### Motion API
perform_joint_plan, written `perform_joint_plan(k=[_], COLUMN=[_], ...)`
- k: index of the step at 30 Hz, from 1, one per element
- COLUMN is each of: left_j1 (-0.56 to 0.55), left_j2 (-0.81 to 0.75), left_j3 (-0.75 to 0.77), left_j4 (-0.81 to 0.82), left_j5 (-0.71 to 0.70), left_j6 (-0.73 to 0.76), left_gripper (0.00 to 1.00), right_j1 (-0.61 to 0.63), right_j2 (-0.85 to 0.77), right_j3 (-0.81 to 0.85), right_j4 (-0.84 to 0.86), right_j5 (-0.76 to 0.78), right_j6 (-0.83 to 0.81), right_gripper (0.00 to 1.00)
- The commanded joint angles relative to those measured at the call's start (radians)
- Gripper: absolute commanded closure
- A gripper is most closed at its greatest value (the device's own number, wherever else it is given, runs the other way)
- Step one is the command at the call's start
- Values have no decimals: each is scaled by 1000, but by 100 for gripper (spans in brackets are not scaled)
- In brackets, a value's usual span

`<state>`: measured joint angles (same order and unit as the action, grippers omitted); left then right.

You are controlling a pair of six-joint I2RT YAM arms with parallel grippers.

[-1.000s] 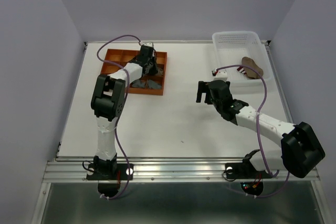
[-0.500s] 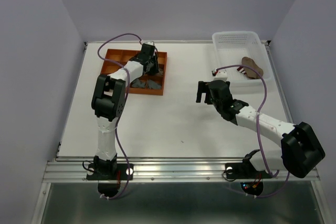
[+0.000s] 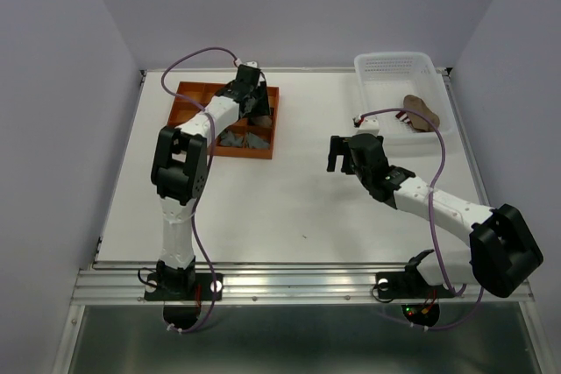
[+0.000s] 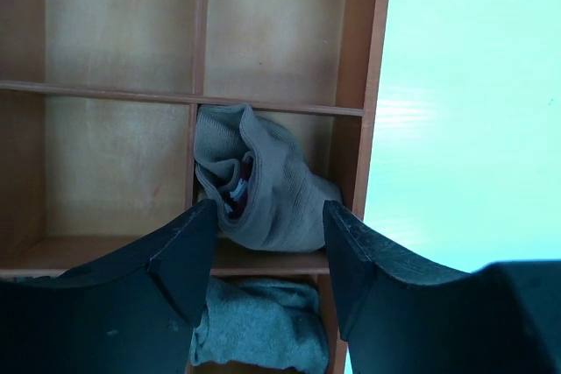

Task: Roll the socks
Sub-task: Place the rolled socks into the container

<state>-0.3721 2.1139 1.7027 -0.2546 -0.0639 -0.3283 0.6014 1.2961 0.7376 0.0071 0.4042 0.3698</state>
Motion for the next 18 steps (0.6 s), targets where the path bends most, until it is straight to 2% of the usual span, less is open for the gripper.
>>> perform_joint_plan(k=[1,12,15,16,18], left_j1=[-7,-24,-33,-33,-33], left_j2=[-106,-131,-118,-109,-89], left_j3=[54,80,90,92,103], left_j4=[-26,-43,-40,-40,-51], left_j5=[-28,-27,-17,-20,-40], left_j6=[-5,-2,-2,-3,-9], left_gripper=[37,37,46,61,74], right_j1=[-8,-8,-8,-8,-8], right_j2=[-35,-29,-23,-24,-24], right_j3=[-1,-1,0,0,0], right_j4=[30,30,30,30,30], right_j5=[-10,-22,-27,-28,-30], right_j6=[-3,-9,-14,-14,-20], right_gripper=[0,0,0,0,0])
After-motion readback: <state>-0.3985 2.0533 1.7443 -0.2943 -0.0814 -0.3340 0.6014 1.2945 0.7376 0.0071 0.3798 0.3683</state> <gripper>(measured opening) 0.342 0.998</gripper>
